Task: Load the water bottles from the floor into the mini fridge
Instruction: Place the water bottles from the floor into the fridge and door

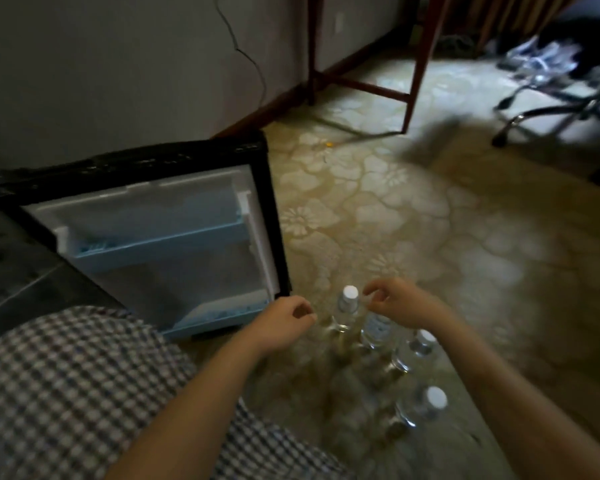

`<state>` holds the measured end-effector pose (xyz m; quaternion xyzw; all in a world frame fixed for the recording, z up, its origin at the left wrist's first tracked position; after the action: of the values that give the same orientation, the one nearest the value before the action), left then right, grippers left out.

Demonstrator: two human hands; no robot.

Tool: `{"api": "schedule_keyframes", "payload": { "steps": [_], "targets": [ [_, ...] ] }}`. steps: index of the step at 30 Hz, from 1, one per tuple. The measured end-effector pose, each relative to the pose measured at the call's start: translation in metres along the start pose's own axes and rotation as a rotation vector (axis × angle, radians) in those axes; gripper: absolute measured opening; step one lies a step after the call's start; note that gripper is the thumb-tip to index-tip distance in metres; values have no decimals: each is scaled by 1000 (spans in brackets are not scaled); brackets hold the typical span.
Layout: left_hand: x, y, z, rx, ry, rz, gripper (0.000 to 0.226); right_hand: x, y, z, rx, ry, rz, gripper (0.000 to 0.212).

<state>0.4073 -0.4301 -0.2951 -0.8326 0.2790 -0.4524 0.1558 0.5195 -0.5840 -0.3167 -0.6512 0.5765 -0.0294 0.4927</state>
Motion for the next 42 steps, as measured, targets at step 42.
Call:
{"api": "schedule_keyframes", "payload": {
  "steps": [42],
  "targets": [
    [9, 49, 9, -45, 192, -247, 70, -61, -15, -40, 308, -101, -96, 22]
  ]
}}
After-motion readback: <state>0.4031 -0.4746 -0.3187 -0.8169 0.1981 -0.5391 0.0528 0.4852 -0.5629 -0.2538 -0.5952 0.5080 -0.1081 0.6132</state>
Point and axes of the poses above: each hand's wrist, its own z-axis towards the middle knuckle, its own y-axis out of the palm, x = y × z, the point moved 7 cm from there along z, towards the middle knuckle, and after that the axes turned 10 degrees about -x, right-handed, at the moved point
